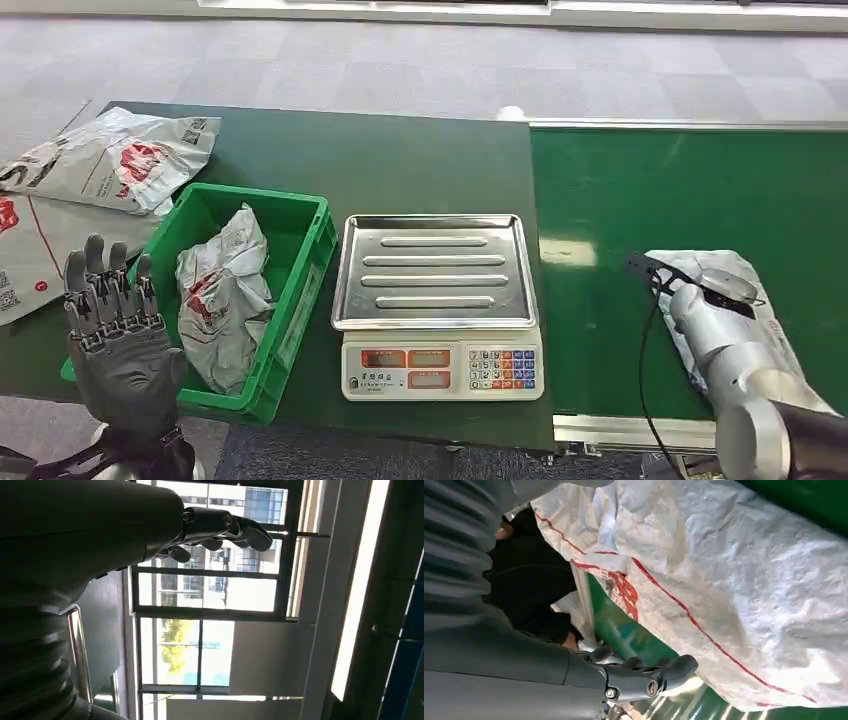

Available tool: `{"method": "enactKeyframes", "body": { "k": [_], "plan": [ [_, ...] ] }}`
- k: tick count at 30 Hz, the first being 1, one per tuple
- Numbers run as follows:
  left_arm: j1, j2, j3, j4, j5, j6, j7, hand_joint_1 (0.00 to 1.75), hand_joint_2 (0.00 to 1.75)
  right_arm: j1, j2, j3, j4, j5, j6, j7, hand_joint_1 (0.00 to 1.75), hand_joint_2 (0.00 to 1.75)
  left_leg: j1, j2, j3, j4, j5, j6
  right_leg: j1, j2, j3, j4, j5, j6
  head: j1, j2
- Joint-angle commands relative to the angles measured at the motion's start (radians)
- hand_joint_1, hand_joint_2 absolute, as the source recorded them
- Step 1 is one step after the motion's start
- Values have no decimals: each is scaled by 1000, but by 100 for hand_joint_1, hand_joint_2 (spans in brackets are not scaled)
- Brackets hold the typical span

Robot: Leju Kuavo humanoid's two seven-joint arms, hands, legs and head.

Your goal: Moved the parcel from conveyor to table for the left to box.

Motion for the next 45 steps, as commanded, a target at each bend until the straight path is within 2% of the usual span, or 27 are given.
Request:
{"method": "enactKeyframes", "body": {
  "k": [1,3,5,9,13,18,21,22,23,24,27,32,42,45],
  "plan": [
    [-52,-46,31,50,-3,4,12,0,175,88,-56,-37,-21,-17,-28,17,0,175,0,-6,2,-1,0,1,0,-6,5,-2,-2,0,0,0],
    [-51,-44,29,49,-1,1,11,0,175,83,-53,-39,-20,-16,-22,24,0,175,0,-4,0,0,0,1,0,-4,2,-1,-1,1,0,0],
    [-63,-41,26,65,1,-4,12,0,175,106,-83,-76,-11,-30,-26,58,0,175,-1,0,1,-1,-1,1,-1,-1,2,-1,-1,1,0,0],
    [-76,-34,16,94,5,-12,14,0,175,159,-127,-136,5,-47,-84,98,0,175,0,-8,2,-2,0,1,0,-7,5,-3,-2,1,0,0],
    [-89,-26,9,119,12,-13,8,0,175,202,-144,-181,15,-50,-101,112,0,175,-1,-7,1,-1,-1,2,-1,-7,4,-2,-3,2,0,0],
    [-100,-15,6,142,13,-15,-3,0,175,227,-142,-238,23,-58,-50,55,0,175,-1,-5,3,-2,-2,3,-1,-6,5,-3,-2,2,0,0],
    [-105,-20,16,135,9,-11,-3,0,175,263,-126,-265,-2,-75,-48,-31,0,175,-1,-5,2,-1,-2,3,-1,-4,4,-3,-2,2,0,0],
    [-102,-22,19,125,7,-8,-3,0,175,265,-115,-259,-15,-69,-71,-44,9,175,0,-5,3,-2,-2,3,0,-5,6,-4,-2,1,0,0],
    [-97,-25,25,111,7,-4,-3,0,175,264,-102,-250,-30,-62,-93,-58,140,175,0,-4,2,-1,-2,2,-1,-4,4,-3,-2,2,0,0],
    [-90,-26,26,97,6,-4,0,0,175,257,-90,-251,-38,-62,-94,-57,175,175,0,-3,3,-2,-2,2,0,-3,5,-3,-2,1,0,0],
    [-80,-31,31,63,6,1,11,0,175,247,-59,-228,-95,-42,-141,-54,175,175,0,2,3,-1,-3,3,0,2,5,-2,-1,2,0,0],
    [-60,-32,23,30,4,19,18,0,175,282,-12,-225,-213,-22,-173,-35,175,175,-1,3,2,0,-3,3,-1,4,3,-2,-1,2,0,0],
    [-60,-32,23,30,4,18,18,0,175,284,-14,-225,-212,-22,-173,-35,175,175,-1,2,5,-2,-3,3,-1,2,7,-4,-1,2,0,0],
    [-55,-31,20,24,4,25,16,0,175,314,0,-229,-282,-5,-205,-22,175,175,-1,0,1,0,-2,3,-1,0,3,-1,-1,3,0,0]
  ]
}}
